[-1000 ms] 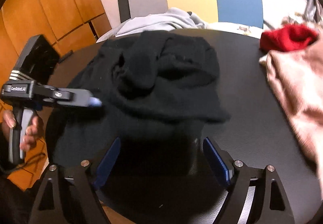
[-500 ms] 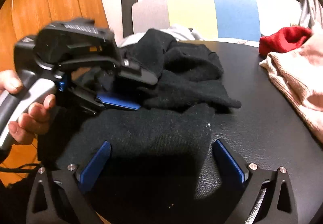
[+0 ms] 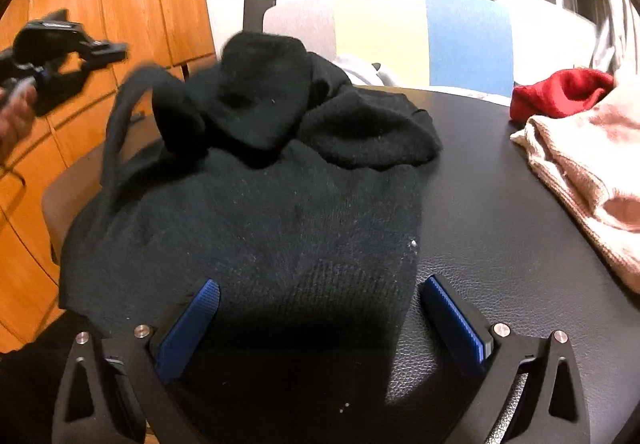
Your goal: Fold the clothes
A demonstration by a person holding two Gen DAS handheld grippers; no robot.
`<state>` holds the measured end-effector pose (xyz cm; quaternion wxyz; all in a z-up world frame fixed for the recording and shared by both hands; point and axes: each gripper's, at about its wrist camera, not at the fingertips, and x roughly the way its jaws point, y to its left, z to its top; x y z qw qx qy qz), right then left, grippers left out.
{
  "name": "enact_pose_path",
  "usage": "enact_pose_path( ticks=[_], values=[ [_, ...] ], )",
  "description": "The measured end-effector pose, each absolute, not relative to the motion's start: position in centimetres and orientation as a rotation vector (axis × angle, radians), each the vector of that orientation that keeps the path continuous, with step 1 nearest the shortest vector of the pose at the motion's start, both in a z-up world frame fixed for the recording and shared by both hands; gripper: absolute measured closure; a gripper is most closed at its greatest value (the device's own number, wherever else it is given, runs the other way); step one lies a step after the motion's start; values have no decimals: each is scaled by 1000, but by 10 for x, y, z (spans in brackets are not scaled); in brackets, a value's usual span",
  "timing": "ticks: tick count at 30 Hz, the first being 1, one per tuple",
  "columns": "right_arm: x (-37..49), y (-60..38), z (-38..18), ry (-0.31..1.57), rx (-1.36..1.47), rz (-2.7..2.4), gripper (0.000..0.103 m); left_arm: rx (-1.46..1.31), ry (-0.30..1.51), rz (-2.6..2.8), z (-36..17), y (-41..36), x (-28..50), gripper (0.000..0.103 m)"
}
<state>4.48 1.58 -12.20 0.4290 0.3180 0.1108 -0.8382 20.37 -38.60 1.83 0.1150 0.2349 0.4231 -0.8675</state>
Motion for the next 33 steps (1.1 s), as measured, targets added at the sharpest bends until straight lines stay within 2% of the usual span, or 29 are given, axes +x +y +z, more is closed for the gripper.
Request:
enact_pose_path(
  ticks=[4, 7, 9, 10, 11, 14, 16, 21, 24, 25, 26, 33],
  values=[
    [53, 12, -119, 293, 829, -2099, 0, 677, 1060, -2385, 32, -441, 213, 103],
    [52, 8, -117, 318, 859, -2094, 0, 623, 1066, -2219, 36, -480, 227, 103],
    [51, 8, -117, 328, 864, -2096, 0, 640, 1087, -2258, 33, -483, 225, 89],
    [52, 8, -117, 328, 863, -2099, 0, 715, 1089, -2320, 26, -472, 217, 81],
    [51, 8, -118, 327, 862, -2103, 0, 792, 1089, -2381, 20, -461, 209, 79],
    [42, 8, -120, 321, 860, -2123, 0, 973, 883, -2647, 3, -402, 192, 63],
    [41, 8, -121, 322, 854, -2136, 0, 1110, 796, -2793, -9, -356, 180, 57],
    [42, 9, -122, 324, 843, -2139, 0, 1359, 648, -2925, -36, -306, 148, 55],
    [43, 9, -122, 322, 835, -2142, 0, 1441, 690, -2943, -50, -304, 113, 50],
    [43, 10, -123, 320, 831, -2146, 0, 1477, 724, -2928, -57, -309, 105, 44],
    [43, 10, -123, 317, 826, -2150, 0, 1513, 757, -2911, -65, -313, 97, 43],
    [44, 10, -124, 306, 808, -2169, 0, 1579, 1034, -2886, -96, -306, 45, 37]
  ],
)
